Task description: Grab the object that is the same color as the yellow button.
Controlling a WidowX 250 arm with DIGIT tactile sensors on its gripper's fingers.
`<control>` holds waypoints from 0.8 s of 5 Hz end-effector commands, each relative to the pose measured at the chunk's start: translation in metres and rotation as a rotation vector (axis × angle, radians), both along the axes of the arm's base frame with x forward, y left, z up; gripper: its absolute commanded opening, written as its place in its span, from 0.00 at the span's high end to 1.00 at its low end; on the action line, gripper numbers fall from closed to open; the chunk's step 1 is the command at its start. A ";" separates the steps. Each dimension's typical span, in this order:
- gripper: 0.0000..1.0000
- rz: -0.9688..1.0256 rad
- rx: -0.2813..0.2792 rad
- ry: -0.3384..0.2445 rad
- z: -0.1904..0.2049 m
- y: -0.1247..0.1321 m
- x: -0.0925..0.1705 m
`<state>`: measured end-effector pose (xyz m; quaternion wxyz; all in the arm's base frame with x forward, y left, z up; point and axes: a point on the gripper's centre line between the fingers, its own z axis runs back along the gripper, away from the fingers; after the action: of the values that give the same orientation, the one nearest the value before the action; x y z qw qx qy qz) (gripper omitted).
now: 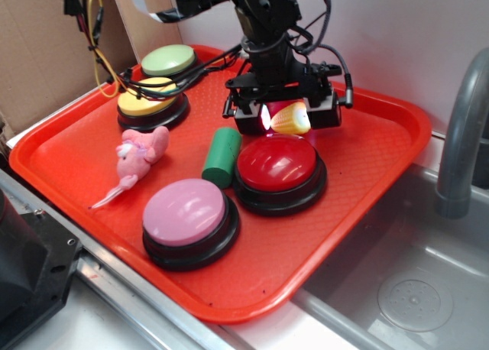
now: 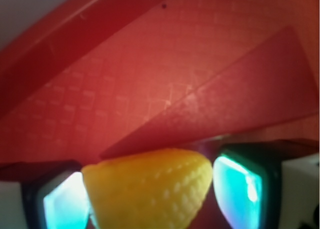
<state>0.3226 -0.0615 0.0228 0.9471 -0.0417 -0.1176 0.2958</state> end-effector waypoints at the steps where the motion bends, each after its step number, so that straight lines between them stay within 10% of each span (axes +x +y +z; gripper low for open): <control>1: 0.90 0.002 0.002 -0.067 0.010 0.007 0.009; 4: 1.00 -0.088 0.014 -0.052 0.055 0.010 0.003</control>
<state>0.3109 -0.0584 0.0508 0.9625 -0.0286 -0.0990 0.2510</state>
